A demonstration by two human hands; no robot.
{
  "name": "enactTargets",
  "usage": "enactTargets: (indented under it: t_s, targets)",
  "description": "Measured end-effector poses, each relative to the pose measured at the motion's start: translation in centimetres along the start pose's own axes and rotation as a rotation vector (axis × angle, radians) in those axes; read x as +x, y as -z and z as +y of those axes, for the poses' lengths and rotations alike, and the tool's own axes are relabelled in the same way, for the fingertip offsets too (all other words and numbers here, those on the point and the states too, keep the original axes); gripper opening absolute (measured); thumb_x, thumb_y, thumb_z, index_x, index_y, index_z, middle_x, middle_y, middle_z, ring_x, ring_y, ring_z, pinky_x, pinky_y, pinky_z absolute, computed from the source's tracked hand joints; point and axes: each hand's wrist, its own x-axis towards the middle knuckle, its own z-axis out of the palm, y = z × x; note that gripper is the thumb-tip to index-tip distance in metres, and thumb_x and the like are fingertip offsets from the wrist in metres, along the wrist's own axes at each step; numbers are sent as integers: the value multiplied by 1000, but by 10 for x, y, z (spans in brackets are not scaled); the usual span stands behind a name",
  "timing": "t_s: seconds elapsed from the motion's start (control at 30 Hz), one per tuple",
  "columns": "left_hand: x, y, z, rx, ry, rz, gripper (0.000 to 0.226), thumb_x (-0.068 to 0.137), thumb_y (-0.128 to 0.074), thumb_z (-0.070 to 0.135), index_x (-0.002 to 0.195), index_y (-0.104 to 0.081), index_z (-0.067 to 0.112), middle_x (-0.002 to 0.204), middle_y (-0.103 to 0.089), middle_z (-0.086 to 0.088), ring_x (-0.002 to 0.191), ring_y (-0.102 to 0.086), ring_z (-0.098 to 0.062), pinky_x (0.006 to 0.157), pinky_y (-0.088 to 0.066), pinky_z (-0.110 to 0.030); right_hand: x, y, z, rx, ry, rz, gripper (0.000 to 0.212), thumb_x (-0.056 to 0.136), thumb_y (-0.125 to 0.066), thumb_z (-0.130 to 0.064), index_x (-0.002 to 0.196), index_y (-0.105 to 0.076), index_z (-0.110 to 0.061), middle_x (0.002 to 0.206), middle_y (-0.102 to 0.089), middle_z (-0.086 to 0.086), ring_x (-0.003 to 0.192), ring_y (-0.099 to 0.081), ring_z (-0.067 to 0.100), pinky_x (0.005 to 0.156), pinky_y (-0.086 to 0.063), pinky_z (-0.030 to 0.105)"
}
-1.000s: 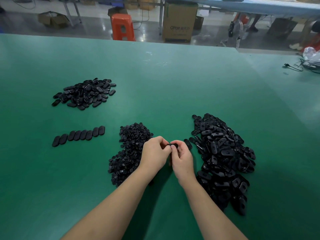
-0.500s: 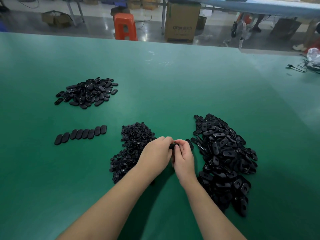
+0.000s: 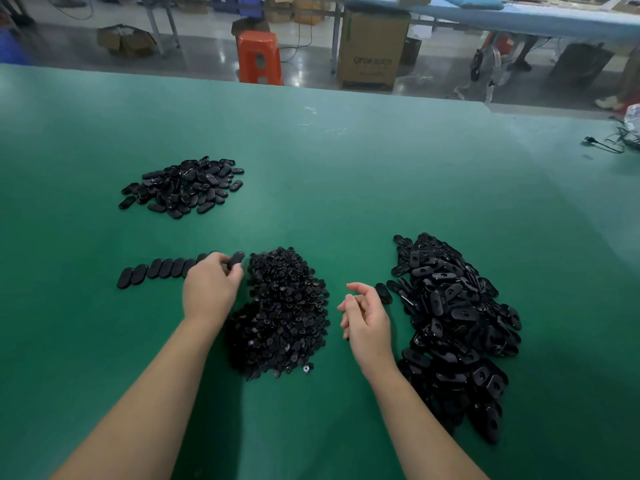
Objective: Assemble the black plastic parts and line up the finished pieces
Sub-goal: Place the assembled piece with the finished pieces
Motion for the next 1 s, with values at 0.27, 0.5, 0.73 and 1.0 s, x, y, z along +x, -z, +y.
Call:
enactTargets:
  t_s: [0.27, 0.5, 0.73, 1.0]
  targets:
    - [9, -11, -20, 184, 119, 7, 34, 93, -64, 50, 100, -65, 17, 73, -57, 5, 70, -55, -22, 53, -38, -29, -1, 0, 0, -29, -6, -11, 14, 103, -53, -19, 105, -63, -29, 76, -66, -4, 57, -53, 6, 56, -47, 25]
    - [8, -13, -29, 306, -341, 124, 19, 93, -69, 29, 105, -76, 17, 110, -68, -9, 108, -53, -34, 85, -44, -46, 1, -1, 1, -42, -7, -9, 14, 103, -54, -19, 104, -63, -29, 78, -67, -4, 58, -54, 7, 57, -48, 30]
    - [5, -13, -40, 426, -247, 15, 39, 102, -49, 32, 134, -64, 15, 151, -49, -13, 147, -29, -32, 117, -20, -49, 0, 1, 0, -62, -1, -13, 15, 103, -53, -20, 102, -65, -30, 77, -68, -5, 58, -54, 7, 57, -48, 29]
    - [3, 3, -56, 388, -125, -16, 49, 102, -50, 27, 144, -51, 2, 152, -40, -27, 144, -33, -39, 120, -24, -50, -2, 0, -2, -63, -10, -14, 15, 103, -54, -20, 99, -65, -30, 77, -68, -5, 57, -54, 5, 54, -47, 27]
